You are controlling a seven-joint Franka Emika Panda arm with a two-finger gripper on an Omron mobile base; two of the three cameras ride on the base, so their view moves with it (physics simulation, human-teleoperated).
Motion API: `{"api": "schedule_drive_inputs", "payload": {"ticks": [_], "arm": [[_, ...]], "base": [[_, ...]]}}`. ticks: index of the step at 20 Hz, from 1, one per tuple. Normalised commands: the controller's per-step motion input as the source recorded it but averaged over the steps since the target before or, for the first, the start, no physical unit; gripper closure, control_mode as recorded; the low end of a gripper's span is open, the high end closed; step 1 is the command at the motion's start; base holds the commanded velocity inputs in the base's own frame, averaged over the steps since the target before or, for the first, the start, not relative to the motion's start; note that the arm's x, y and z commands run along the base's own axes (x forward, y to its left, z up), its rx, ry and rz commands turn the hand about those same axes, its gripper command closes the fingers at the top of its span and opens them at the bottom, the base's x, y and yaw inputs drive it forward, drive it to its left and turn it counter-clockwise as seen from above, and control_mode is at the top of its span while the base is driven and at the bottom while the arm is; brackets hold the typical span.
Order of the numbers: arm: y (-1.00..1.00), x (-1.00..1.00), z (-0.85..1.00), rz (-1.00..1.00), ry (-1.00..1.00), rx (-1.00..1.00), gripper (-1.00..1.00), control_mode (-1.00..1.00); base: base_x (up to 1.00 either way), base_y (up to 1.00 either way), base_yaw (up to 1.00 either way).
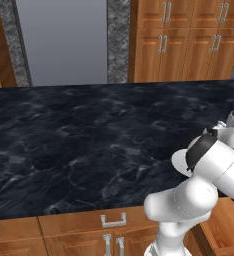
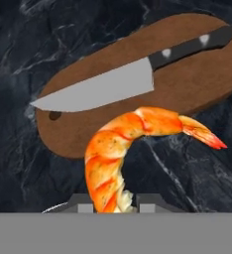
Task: Pick up the knife from the drawer and place it on the cutting board. Then place the meat from the plate to the cutting board.
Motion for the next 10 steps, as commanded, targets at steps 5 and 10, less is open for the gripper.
{"api": "schedule_drive_inputs", "payload": {"ticks": [5,10], "arm": [[-0.43,0.15,0.17,0.00,0.00,0.17,1.00,-1.00],[-0.25,0.27,0.06,0.00,0.05,0.08,1.00,-1.00]], "base": [[0.00,0.00,0.00],[0.00,0.00,0.00]]}}
